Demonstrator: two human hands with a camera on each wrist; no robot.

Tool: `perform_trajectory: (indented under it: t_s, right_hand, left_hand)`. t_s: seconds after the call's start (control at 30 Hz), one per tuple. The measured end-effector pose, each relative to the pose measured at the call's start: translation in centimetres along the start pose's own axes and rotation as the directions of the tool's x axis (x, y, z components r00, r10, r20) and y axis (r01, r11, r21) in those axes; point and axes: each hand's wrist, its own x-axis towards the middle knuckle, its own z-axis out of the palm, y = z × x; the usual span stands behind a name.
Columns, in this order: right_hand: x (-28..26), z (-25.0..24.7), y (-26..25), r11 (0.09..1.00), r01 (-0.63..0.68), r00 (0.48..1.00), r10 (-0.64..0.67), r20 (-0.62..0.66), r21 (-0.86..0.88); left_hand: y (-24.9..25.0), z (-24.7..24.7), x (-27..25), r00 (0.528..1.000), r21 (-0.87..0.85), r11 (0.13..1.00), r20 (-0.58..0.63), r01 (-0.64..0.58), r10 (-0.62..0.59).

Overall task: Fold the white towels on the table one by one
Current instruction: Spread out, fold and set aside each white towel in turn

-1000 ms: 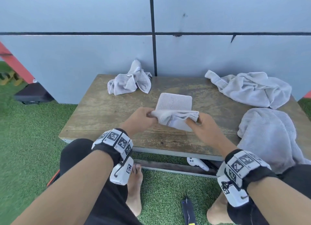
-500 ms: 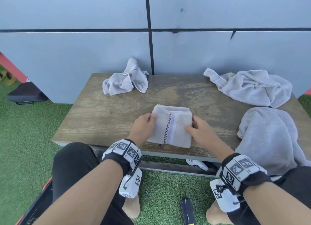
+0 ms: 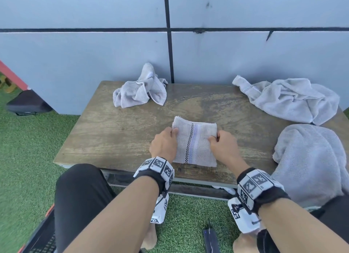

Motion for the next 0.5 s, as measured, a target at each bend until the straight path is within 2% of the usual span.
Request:
perform_trajectory:
  t_s: [0.3,0.4,0.43,0.47,0.5]
  right_hand:
    - [0.8,0.4,-0.1,0.999,-0.054,0.999,0.054,-0.006,0.002]
    - [0.3,0.3,-0.3,0.997,-0.054,0.997,0.057,-0.047,0.051]
    - [-0.1,0.2,-0.5,0.998,-0.028,0.997,0.032,-0.077,0.056]
    - [-0.5,0.1,-0.6,0.999,0.033,0.991,-0.032,-0.133,0.004]
    - [-0.9,0.0,-0.7,0.987,0.125,0.969,-0.144,-0.199,-0.104]
  left_hand:
    - [0.3,-0.2,1.0,0.998,0.013,0.999,0.034,0.043,-0.044]
    - [0.4,-0.5,1.0,0.996,-0.052,0.995,0.015,0.085,-0.084]
    - [0.4,-0.5,0.7,0.997,-0.086,0.995,-0.036,0.059,-0.063]
    - [0.5,-0.5,0.4,0.993,-0.099,0.995,-0.119,-0.016,0.004]
    - [0.5,-0.5,0.0,0.967,-0.076,0.986,-0.219,-0.148,0.128]
